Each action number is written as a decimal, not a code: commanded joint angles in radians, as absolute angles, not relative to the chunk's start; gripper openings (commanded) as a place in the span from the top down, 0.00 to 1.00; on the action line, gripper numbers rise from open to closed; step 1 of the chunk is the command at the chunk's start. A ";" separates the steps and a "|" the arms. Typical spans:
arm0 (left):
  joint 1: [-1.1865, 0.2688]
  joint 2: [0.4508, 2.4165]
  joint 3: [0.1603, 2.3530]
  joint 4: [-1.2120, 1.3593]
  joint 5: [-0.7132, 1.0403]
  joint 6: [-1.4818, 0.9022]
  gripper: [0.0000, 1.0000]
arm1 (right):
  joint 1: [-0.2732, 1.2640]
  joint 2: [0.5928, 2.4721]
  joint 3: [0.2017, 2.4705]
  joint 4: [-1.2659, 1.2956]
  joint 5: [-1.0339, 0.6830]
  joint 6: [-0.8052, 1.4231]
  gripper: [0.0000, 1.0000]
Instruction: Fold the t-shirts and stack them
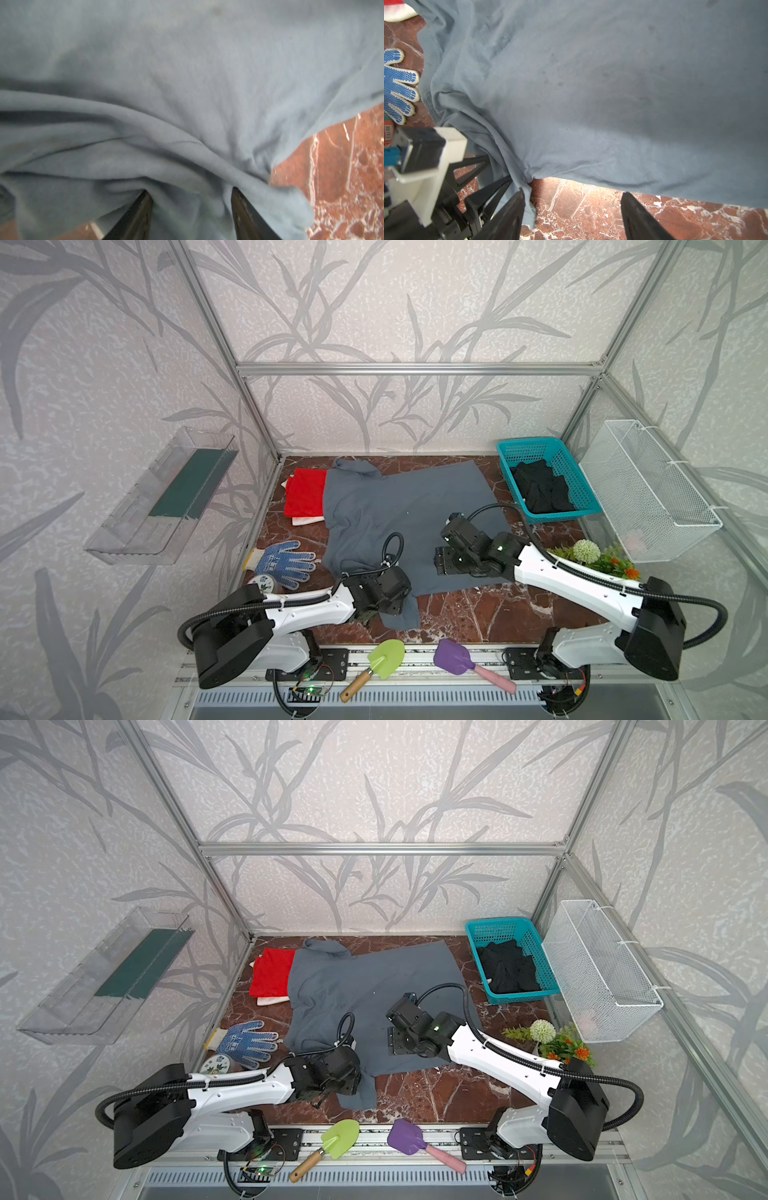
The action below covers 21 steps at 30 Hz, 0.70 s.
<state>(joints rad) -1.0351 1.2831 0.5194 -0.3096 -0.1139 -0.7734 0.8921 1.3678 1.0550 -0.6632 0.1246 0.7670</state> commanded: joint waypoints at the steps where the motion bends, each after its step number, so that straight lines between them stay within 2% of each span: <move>1: -1.104 1.210 0.470 -0.578 -0.081 -0.873 0.39 | 0.878 1.385 1.106 -0.688 0.108 0.771 0.26; 6: -1.131 0.947 0.500 -0.779 -0.138 -0.918 0.40 | 0.847 1.390 1.122 -0.701 0.101 0.679 0.26; 11: -1.104 0.681 0.592 -0.883 -0.357 -0.866 0.36 | 0.806 1.378 1.095 -0.686 0.100 0.675 0.26; 13: -1.033 0.679 0.643 -0.897 -0.398 -0.813 0.35 | 0.801 1.377 1.107 -0.688 0.111 0.656 0.26; 16: -0.855 0.738 0.701 -0.828 -0.332 -0.681 0.35 | 0.801 1.385 1.133 -0.700 0.133 0.622 0.26; 20: -0.609 0.941 0.800 -0.714 -0.159 -0.528 0.35 | 0.799 1.382 1.158 -0.705 0.169 0.556 0.26; 21: -0.557 1.004 0.846 -0.706 -0.162 -0.531 0.37 | 0.799 1.379 1.166 -0.704 0.189 0.537 0.26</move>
<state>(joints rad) -0.6594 0.8803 0.7715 -0.7662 -0.2249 -0.6464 0.8009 1.3853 1.1172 -0.6857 0.1318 0.6125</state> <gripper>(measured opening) 0.634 0.743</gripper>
